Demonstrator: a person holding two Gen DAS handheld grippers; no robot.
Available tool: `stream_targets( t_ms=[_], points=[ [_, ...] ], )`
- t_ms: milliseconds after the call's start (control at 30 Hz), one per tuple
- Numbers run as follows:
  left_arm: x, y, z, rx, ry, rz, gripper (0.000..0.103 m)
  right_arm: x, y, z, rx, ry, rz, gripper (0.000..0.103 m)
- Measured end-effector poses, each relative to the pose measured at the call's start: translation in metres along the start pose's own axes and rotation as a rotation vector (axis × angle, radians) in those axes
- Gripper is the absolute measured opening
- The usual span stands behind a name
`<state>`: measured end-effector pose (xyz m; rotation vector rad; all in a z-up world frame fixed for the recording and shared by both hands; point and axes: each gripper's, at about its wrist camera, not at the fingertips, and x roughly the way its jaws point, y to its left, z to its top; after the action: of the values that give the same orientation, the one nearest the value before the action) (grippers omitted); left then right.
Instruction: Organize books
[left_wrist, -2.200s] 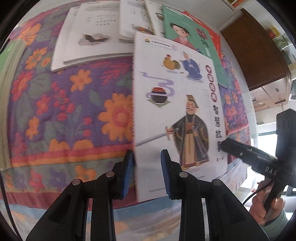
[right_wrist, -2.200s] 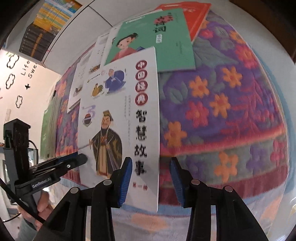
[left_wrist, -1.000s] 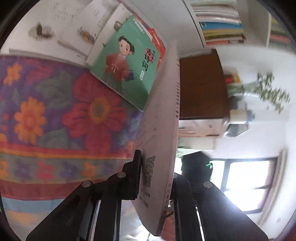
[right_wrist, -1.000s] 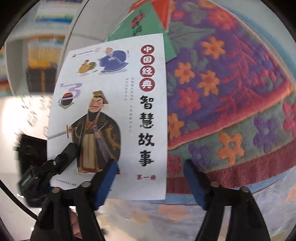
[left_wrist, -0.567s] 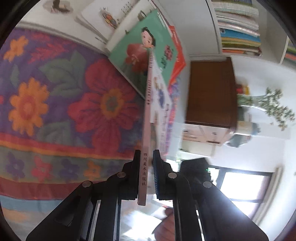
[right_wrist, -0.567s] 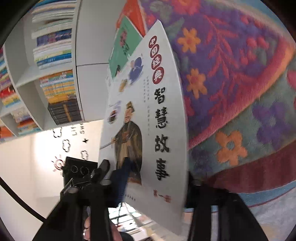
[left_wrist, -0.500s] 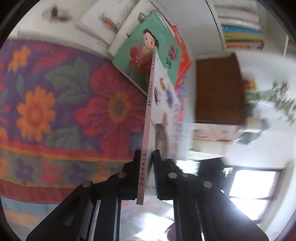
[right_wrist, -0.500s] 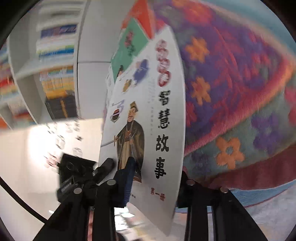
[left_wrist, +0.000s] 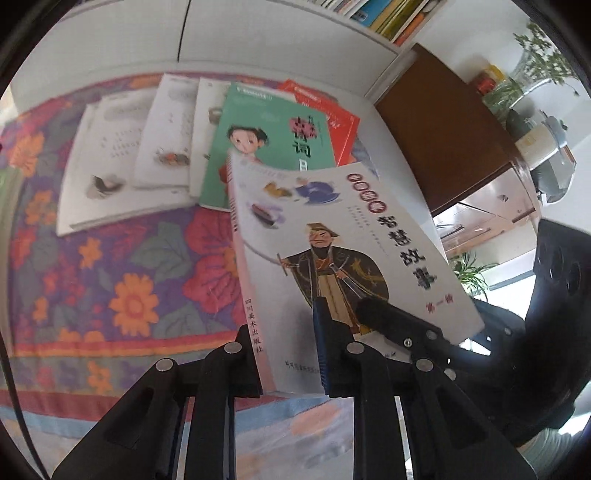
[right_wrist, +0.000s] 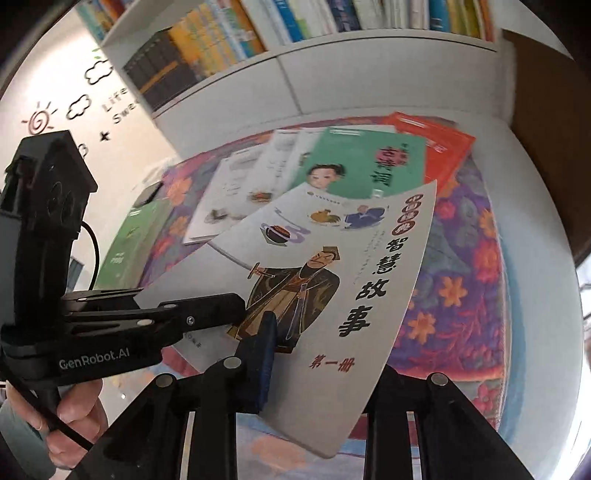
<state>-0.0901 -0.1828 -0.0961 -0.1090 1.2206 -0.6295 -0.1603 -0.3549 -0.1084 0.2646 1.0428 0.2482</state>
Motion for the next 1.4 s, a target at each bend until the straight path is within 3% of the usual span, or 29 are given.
stream_targets(
  t_ms=[200, 400, 600, 767, 1000, 1400],
  points=[
    [-0.051, 0.036, -0.005, -0.055, -0.086, 0.003, 0.018, 0.0, 0.057, 0.019, -0.08, -0.027, 0.019, 0.026],
    [-0.122, 0.122, -0.012, -0.131, -0.184, 0.031, 0.018, 0.015, 0.152, 0.042, -0.153, -0.061, 0.09, 0.026],
    [-0.173, 0.226, -0.025, -0.185, -0.213, 0.084, 0.018, 0.074, 0.266, 0.059, -0.212, -0.048, 0.154, 0.026],
    [-0.193, 0.293, -0.031, -0.222, -0.214, 0.109, 0.018, 0.125, 0.325, 0.068, -0.183, -0.011, 0.205, 0.026],
    [-0.187, 0.336, -0.029, -0.239, -0.2, 0.089, 0.018, 0.163, 0.364, 0.071, -0.162, 0.011, 0.167, 0.026],
    [-0.165, 0.38, -0.03, -0.315, -0.165, 0.001, 0.021, 0.197, 0.371, 0.071, -0.106, 0.049, 0.125, 0.027]
  ],
)
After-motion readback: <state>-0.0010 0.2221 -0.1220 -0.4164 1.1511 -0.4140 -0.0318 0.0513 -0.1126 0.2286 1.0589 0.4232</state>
